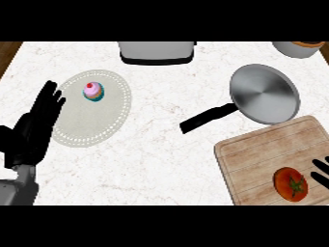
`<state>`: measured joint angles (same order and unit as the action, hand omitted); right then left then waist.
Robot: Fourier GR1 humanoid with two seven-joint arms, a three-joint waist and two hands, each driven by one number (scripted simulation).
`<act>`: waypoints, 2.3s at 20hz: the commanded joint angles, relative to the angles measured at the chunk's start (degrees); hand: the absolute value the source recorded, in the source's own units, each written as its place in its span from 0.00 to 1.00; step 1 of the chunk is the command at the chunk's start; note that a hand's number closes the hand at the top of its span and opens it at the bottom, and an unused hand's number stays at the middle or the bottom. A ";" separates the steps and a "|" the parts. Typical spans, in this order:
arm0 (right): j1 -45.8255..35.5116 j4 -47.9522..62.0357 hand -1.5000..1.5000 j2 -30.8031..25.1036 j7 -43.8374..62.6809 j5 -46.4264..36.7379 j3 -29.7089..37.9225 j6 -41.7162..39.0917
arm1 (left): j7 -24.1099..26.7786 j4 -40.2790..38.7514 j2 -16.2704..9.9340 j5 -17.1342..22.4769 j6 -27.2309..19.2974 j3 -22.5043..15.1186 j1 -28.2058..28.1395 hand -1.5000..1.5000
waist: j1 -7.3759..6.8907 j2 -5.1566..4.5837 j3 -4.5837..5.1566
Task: Pick the tomato from the cutting board and place it in the pan
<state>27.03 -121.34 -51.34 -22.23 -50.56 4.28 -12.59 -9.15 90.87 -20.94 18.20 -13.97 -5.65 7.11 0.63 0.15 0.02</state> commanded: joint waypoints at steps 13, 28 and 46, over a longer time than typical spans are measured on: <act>-3.60 -4.13 0.00 14.84 6.61 -19.15 -9.59 -6.10 | -0.17 -2.62 4.81 -5.86 1.17 1.11 1.93 0.50 | -0.46 -0.15 -0.01; -13.48 13.32 0.00 19.97 0.46 -25.11 -7.82 -4.17 | -2.82 0.55 6.54 -7.34 4.55 4.78 0.73 0.50 | -0.62 -0.11 -0.04; -19.38 25.39 1.00 27.14 -4.55 -30.55 -11.57 1.60 | -0.90 -2.04 9.89 -10.14 7.45 7.30 1.57 0.50 | -0.51 -0.17 -0.03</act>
<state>7.67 -98.51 -24.68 -24.15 -79.57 -5.64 -15.23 -13.12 91.71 -12.72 9.36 -6.75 2.03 8.42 0.00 0.02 0.01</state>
